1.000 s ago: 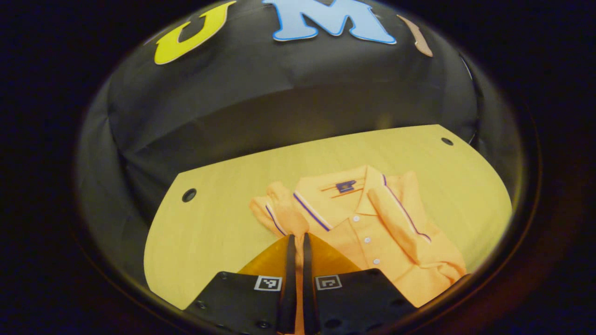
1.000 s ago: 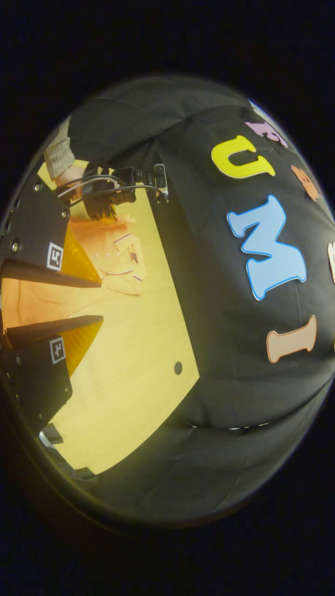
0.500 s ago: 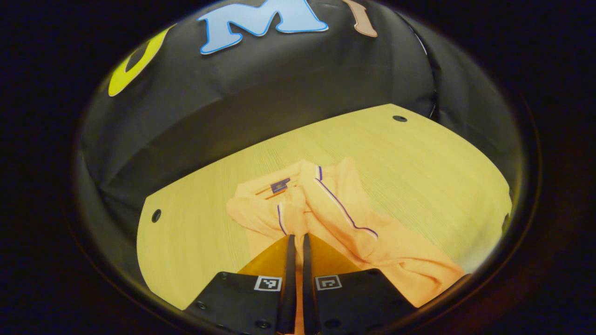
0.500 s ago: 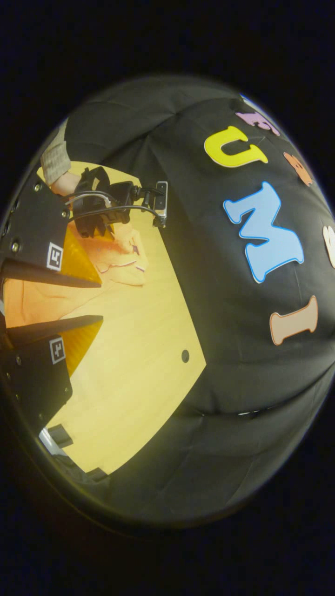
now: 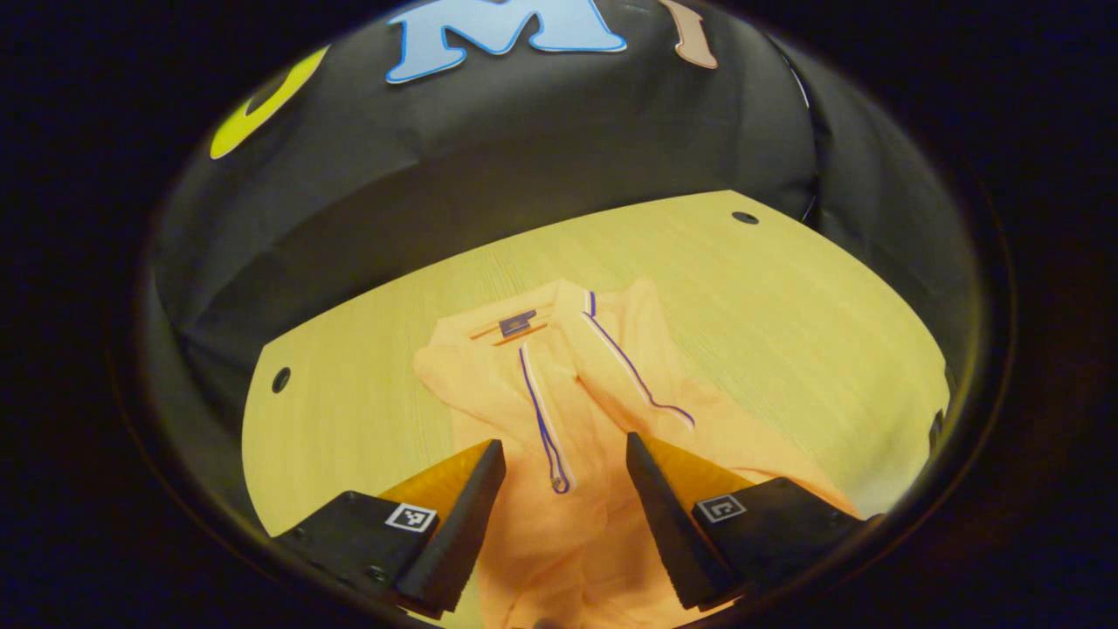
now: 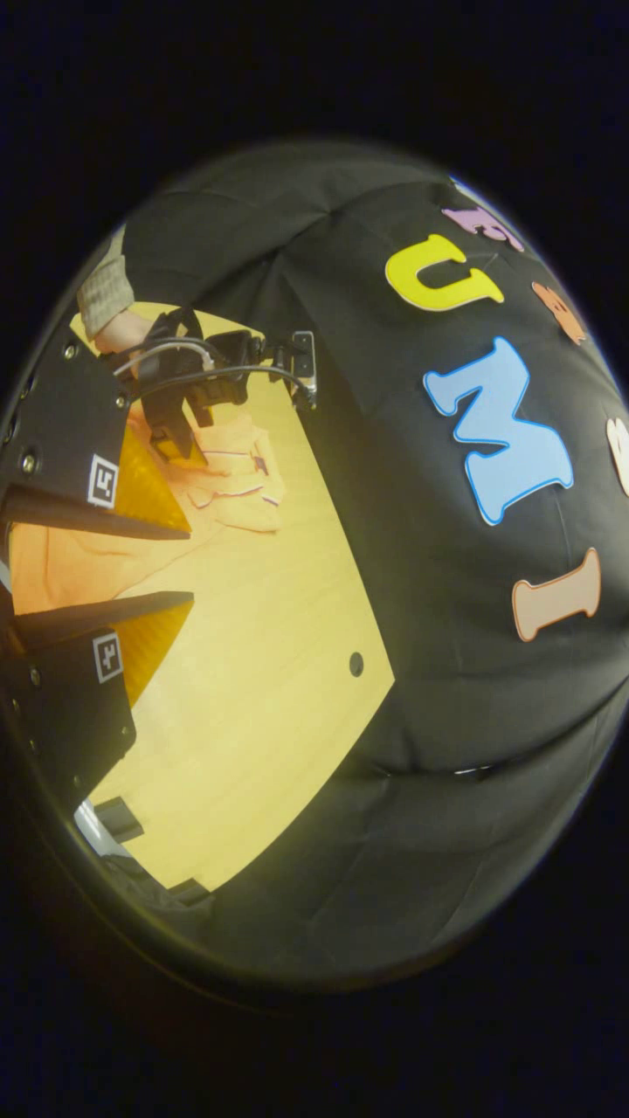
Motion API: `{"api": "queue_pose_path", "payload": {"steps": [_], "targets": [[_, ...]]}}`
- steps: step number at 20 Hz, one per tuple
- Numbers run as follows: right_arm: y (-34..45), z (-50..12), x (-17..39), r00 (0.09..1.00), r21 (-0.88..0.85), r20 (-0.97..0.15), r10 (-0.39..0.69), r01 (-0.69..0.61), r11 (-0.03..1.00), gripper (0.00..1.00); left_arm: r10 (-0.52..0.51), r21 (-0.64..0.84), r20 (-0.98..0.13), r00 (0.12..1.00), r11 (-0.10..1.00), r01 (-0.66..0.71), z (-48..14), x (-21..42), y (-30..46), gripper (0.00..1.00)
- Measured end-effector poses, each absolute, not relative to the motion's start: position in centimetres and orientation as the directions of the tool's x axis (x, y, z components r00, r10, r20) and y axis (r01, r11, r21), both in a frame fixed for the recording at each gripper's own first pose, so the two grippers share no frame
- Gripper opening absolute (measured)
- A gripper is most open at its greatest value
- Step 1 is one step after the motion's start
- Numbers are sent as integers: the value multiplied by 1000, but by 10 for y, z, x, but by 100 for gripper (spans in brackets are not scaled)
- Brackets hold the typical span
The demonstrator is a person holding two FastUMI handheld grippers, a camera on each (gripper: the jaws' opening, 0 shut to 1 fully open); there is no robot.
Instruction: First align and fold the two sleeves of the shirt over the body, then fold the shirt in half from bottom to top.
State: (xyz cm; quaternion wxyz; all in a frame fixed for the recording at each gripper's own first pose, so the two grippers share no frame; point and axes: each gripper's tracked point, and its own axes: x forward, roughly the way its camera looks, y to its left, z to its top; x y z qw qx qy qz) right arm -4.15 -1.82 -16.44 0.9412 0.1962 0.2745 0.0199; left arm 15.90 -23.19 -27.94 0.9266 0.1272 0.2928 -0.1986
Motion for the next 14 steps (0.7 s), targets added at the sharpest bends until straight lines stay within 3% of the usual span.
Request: {"api": "queue_pose_path", "payload": {"steps": [8,14], "targets": [[7,-207,-52,757,369,-613,225,23,929,37,-292,-11,-647,704,927,375,-278,98,-170,93],[34,-273,-74,561,343,-779,279,8,939,37,-235,-56,-747,622,954,293,-310,25,-119,92]]}}
